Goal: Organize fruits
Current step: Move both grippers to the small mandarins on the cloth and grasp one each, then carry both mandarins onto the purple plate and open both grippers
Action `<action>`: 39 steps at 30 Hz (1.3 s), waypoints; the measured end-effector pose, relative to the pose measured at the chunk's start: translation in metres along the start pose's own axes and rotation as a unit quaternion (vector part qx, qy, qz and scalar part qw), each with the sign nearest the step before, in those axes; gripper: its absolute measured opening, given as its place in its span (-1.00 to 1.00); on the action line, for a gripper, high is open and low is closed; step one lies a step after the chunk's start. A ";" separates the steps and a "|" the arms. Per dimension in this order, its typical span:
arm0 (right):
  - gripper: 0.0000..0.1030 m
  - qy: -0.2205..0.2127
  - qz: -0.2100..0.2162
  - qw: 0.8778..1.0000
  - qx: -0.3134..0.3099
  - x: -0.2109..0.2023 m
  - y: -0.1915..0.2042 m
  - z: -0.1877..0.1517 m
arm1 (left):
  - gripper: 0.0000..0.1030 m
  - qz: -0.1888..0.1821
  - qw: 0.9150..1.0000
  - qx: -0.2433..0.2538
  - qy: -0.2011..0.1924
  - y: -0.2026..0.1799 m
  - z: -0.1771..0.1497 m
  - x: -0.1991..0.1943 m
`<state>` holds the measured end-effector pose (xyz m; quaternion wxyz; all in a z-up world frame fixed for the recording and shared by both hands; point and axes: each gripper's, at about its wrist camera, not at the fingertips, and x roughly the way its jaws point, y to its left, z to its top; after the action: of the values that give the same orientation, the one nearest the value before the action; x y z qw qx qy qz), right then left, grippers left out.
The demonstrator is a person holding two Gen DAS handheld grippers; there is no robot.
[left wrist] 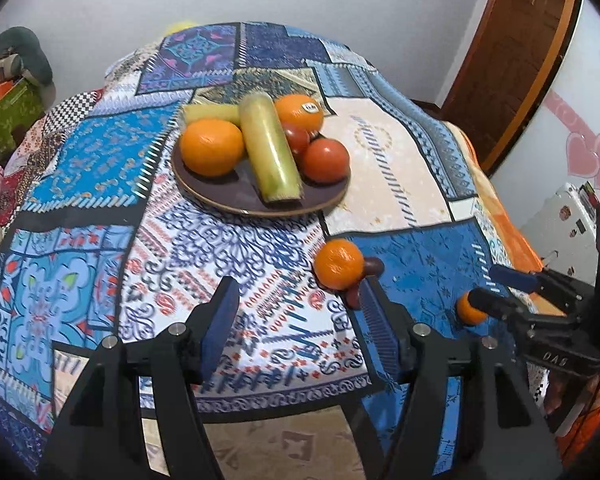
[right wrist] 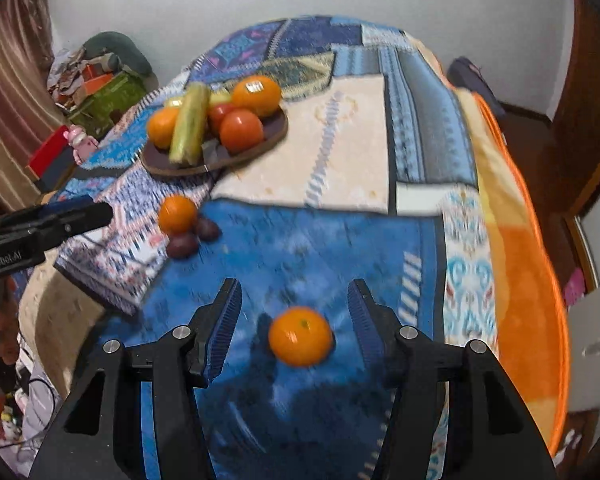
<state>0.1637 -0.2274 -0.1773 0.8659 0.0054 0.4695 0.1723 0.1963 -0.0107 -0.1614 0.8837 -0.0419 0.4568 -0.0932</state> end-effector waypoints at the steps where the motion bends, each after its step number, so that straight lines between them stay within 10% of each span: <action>1: 0.01 0.003 0.001 1.000 0.002 0.001 -0.001 -0.004 | 0.21 -0.002 1.000 0.002 0.003 -0.002 -0.002 0.002; 9: -0.35 0.026 0.002 1.000 0.000 0.012 0.001 -0.016 | 0.21 -0.014 1.000 0.008 0.027 -0.010 -0.004 0.019; 39: -0.36 -0.020 0.039 0.999 -0.007 0.012 0.012 0.028 | -0.26 -0.040 0.998 -0.009 0.052 -0.012 0.019 0.060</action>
<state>0.1891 -0.2081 -0.1692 0.8675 0.0209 0.4506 0.2097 0.2444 -0.0347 -0.1959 0.8539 -0.0636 0.5008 -0.1267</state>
